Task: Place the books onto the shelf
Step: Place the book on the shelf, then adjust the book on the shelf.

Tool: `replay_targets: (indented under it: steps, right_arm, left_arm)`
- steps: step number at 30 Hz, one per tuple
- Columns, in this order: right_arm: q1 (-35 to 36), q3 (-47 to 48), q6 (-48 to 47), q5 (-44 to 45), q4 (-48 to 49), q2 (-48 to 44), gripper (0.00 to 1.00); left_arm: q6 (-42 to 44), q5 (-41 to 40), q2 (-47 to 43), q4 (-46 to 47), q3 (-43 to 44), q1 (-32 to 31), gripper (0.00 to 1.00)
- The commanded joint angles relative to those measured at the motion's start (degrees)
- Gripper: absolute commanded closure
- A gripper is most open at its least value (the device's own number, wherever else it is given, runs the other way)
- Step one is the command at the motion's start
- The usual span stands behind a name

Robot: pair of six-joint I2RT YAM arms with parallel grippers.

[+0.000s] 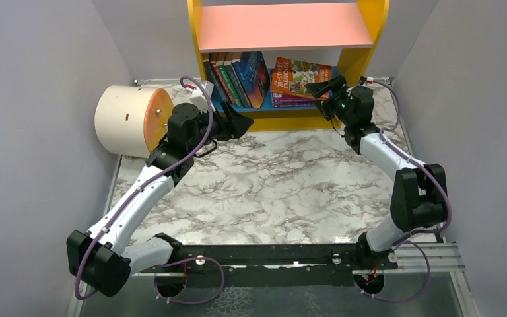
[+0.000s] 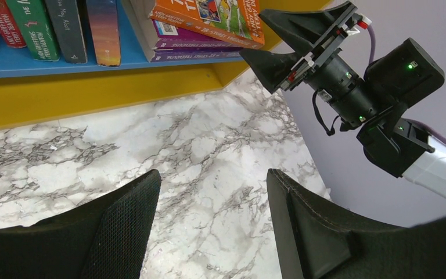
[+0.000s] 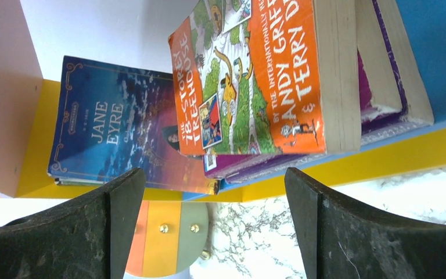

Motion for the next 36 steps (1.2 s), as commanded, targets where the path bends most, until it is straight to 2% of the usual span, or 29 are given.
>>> replay_targets:
  steps: [1,8,13,17,26,36]
  right_arm:
    - [0.17,-2.14,-1.5,-0.93,-0.96,-4.3,0.12]
    - [0.17,-7.17,-5.17,-1.23,-4.39,-10.86,0.12]
    - [0.17,-7.31,-15.9,3.98,-12.69,-18.65,0.12]
    - [0.19,-3.73,-24.53,8.78,-19.56,-21.56,0.11]
    - [0.18,3.02,-34.52,15.37,-26.96,-20.27,0.09]
    - [0.17,8.19,-34.92,13.45,-27.32,-14.29,0.05]
  left_arm:
    - [-0.27,0.81,0.33,2.32,0.52,-0.07,0.4]
    - [0.7,-0.41,5.77,3.65,5.64,-1.65,0.39]
    - [2.61,-3.1,12.23,4.99,10.85,-4.75,0.39]
    - [5.44,-5.45,18.2,4.53,16.49,-7.66,0.39]
    - [11.97,-10.45,32.17,-1.11,31.17,-10.06,0.39]
    - [17.2,-15.91,43.62,-5.44,43.23,-9.99,0.39]
